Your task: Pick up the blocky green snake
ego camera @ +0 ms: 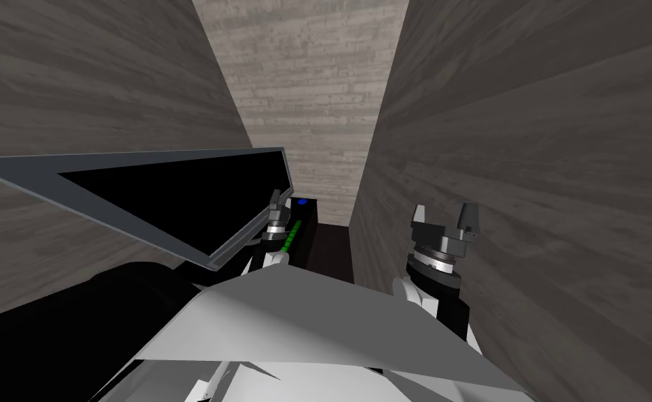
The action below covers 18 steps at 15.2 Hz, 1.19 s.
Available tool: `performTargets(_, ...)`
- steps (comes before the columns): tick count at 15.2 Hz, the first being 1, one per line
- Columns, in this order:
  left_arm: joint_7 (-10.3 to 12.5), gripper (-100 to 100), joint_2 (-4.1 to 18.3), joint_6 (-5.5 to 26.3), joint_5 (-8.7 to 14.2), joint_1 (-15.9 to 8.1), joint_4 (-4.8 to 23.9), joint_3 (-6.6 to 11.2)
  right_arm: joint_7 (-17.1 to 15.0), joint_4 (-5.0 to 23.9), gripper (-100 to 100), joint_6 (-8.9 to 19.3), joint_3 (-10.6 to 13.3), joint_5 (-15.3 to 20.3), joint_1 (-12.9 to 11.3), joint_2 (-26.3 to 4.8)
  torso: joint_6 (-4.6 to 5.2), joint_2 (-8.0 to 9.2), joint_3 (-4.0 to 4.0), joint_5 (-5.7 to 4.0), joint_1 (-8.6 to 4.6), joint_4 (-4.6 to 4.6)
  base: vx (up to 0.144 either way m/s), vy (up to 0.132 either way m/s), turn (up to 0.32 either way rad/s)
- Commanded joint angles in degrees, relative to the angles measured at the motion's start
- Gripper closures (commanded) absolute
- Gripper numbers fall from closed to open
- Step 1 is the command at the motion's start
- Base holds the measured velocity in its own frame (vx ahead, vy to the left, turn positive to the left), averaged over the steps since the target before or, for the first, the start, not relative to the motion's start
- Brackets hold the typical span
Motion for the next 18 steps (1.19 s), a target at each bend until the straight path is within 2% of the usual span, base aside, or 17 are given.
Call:
performTargets(1, 0.8, -100, 1.6, 1.4, 0.1, -0.2, 0.7, 0.49, 0.0, 0.0, 0, 0.0, 0.0, 0.0, 0.0, 0.0, 0.00, 0.00, 0.00, 0.00, 0.00, 0.00, 0.017, 0.002, 0.007)
performTargets(4, 2.8, -100, 3.8, 4.8, 0.4, -0.8, 2.5, 1.68, 0.0, 0.0, 0, 0.0, 0.0, 0.0, 0.0, 0.0, 0.00, -0.17, -0.10, 0.01, 0.05, -0.04, 0.054, 0.006, 0.016)
performTargets(5, 2.8, -100, 3.8, 4.9, 0.4, -0.8, 2.5, 1.68, 0.0, 0.0, 0, 0.0, 0.0, 0.0, 0.0, 0.0, 0.00, -0.25, -0.14, 0.01, 0.05, -0.05, 0.068, 0.007, 0.008)
performTargets(7, 4.7, -100, 5.1, 8.0, 0.7, -1.3, 4.2, 2.83, 0.0, 0.0, 0, 0.0, 0.0, 0.0, 0.0, 0.0, 0.00, -0.30, -0.17, 0.01, 0.05, -0.07, 0.075, 0.005, 0.012)
performTargets(8, 4.7, -100, 5.1, 8.2, 0.7, -1.3, 4.2, 2.83, 0.0, 0.0, 0, 0.0, 0.0, 0.0, 0.0, 0.0, -0.01, -0.33, -0.19, 0.01, 0.05, -0.07, 0.074, 0.005, 0.018)
performTargets(9, 5.9, -100, 5.6, 10.1, 0.9, -1.6, 5.2, 3.49, 0.0, 0.0, 0, 0.0, 0.0, 0.0, 0.0, 0.0, 0.00, -0.34, -0.20, 0.01, 0.05, -0.08, 0.073, 0.008, 0.012)
performTargets(10, 5.9, -100, 5.6, 10.1, 0.9, -1.6, 5.2, 3.49, 0.0, 0.0, 0, 0.0, 0.0, 0.0, 0.0, 0.0, -0.01, -0.34, -0.20, 0.02, 0.06, -0.08, 0.067, 0.009, 0.010)
performTargets(11, 7.1, -100, 6.0, 11.8, 1.0, -1.9, 6.2, 4.21, 0.0, 0.0, 0, 0.0, 0.0, 0.0, 0.0, 0.0, 0.00, -0.33, -0.19, 0.02, 0.06, -0.08, 0.069, 0.010, 0.016)
performTargets(12, 7.1, -100, 6.0, 12.2, 1.0, -1.9, 6.2, 4.21, 0.0, 0.0, 0, 0.0, 0.0, 0.0, 0.0, 0.0, 0.00, -0.33, -0.19, 0.02, 0.06, -0.07, 0.066, 0.010, 0.010)
performTargets(13, 8.3, -100, 6.4, 14.1, 1.2, -2.2, 7.4, 4.98, 0.0, 0.0, 0, 0.0, 0.0, 0.0, 0.0, 0.0, 0.00, -0.32, -0.19, 0.01, 0.06, -0.07, 0.067, 0.010, 0.015)
performTargets(14, 8.3, -100, 6.4, 14.4, 1.2, -2.2, 7.4, 4.98, 0.0, 0.0, 0, 0.0, 0.0, 0.0, 0.0, 0.0, 0.00, -0.32, -0.19, 0.02, 0.06, -0.07, 0.062, 0.006, 0.010)
performTargets(15, 9.7, -100, 6.7, 16.4, 1.4, -2.6, 8.7, 5.79, 0.0, 0.0, 0, 0.0, 0.0, 0.0, 0.0, 0.0, -0.01, -0.31, -0.18, 0.02, 0.06, -0.07, 0.071, 0.003, 0.019)
performTargets(16, 9.7, -100, 6.7, 16.8, 1.4, -2.6, 8.7, 5.79, 0.0, 0.0, 0, 0.0, 0.0, 0.0, 0.0, 0.0, 0.00, -0.32, -0.19, 0.02, 0.05, -0.07, 0.070, 0.001, 0.014)
performTargets(17, 11.2, -100, 6.9, 18.1, 1.6, -3.0, 10.0, 6.65, 0.0, 0.0, 0, 0.0, 0.0, 0.0, 0.0, 0.0, -0.01, -0.32, -0.19, 0.01, 0.04, -0.08, 0.080, -0.001, 0.016)
performTargets(18, 11.2, -100, 6.9, 19.1, 1.6, -3.0, 10.0, 6.65, 0.0, 0.0, 0, 0.0, 0.0, 0.0, 0.0, 0.0, 0.00, -0.35, -0.20, 0.01, 0.03, -0.08, 0.084, 0.004, 0.015)
